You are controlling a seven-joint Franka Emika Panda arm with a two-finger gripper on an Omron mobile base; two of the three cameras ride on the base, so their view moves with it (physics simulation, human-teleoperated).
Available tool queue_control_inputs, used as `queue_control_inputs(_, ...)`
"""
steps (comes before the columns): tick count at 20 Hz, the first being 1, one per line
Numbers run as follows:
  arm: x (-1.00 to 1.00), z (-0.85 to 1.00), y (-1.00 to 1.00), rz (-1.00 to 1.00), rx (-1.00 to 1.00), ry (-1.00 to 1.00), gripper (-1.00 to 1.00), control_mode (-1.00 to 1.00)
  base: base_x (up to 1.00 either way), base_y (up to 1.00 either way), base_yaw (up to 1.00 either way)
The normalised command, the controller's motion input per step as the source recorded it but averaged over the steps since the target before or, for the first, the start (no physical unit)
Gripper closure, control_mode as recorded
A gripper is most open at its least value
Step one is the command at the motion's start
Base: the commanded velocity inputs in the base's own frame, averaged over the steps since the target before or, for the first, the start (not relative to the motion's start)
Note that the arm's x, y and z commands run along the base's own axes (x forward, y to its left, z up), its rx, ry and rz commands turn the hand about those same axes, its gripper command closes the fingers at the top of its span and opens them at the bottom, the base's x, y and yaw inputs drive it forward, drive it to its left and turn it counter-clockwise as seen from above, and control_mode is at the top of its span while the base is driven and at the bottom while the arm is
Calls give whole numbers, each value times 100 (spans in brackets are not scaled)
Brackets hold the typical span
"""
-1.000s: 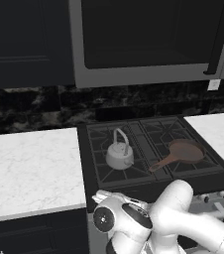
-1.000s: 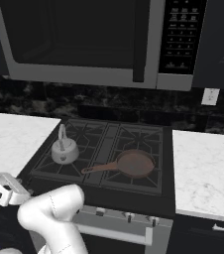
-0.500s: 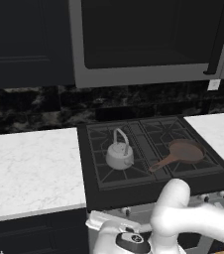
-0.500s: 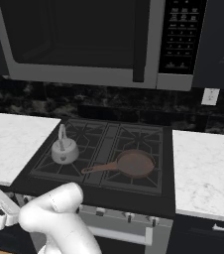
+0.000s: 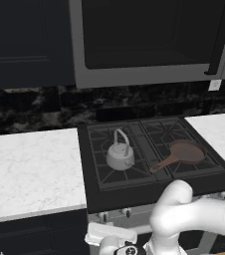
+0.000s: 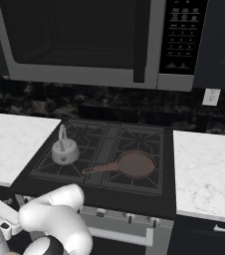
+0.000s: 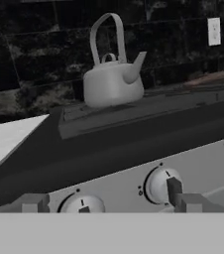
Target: Pick the kettle from the counter and place it on a stove burner. Then turn the burner on.
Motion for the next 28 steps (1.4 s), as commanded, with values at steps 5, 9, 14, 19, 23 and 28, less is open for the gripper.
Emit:
queue_control_inputs(5, 3, -24, 4, 0, 0, -22, -100, -100, 0, 0, 0)
queue_control_inputs(9, 0, -30, 0, 0, 0, -22, -100, -100, 0, 0, 0)
queue_control_inputs(14, 5, -17, 0, 2, -1, -7, -100, -100, 0, 0, 0)
queue_control_inputs(19, 6, 0, 0, 9, 0, 0, -100, -100, 0, 0, 0)
queue_control_inputs(23, 11, 0, -11, 11, 0, 0, -100, -100, 0, 0, 0)
queue_control_inputs(28, 15, 0, -33, 11, 1, 0, -100, -100, 0, 0, 0)
